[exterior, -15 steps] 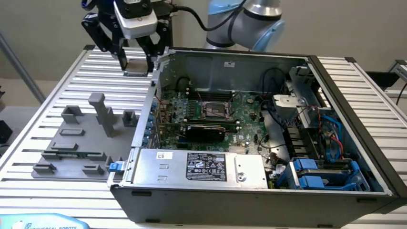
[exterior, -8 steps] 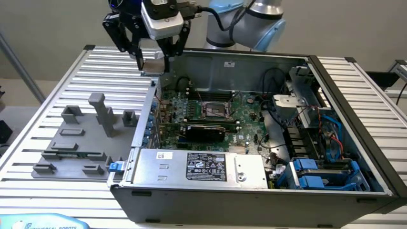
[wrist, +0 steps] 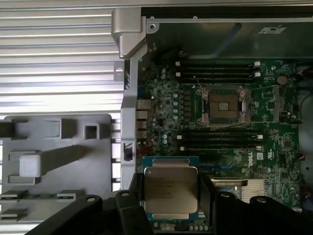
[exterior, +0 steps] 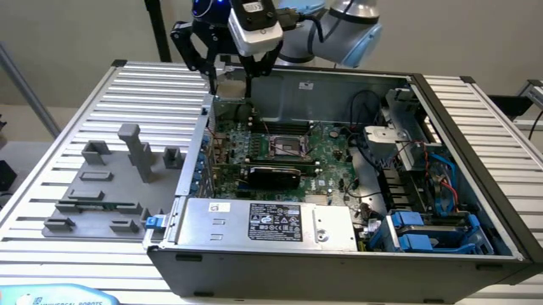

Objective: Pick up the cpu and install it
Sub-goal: 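Pick up the cpu and move it towards the insertion slot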

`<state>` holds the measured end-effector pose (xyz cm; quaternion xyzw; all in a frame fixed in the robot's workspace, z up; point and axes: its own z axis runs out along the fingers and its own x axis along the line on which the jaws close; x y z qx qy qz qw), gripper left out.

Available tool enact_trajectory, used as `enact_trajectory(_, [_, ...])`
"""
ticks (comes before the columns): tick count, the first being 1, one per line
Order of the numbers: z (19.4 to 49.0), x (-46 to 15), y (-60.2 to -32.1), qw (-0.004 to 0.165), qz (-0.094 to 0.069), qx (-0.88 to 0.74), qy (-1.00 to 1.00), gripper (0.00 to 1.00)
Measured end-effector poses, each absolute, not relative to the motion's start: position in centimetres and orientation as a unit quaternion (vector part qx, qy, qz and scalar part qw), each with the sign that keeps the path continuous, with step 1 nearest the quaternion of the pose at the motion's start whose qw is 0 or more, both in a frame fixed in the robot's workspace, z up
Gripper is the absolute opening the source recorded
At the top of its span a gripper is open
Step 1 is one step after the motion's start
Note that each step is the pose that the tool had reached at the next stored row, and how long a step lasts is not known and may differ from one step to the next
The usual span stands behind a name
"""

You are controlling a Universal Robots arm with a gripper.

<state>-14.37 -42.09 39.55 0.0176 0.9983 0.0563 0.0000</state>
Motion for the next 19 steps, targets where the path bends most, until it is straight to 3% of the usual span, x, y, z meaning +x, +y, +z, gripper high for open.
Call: enact_trajectory(19, [36.2, -8.5, -36.7, 0.0, 0.056, 0.018, 0.998, 0.55])
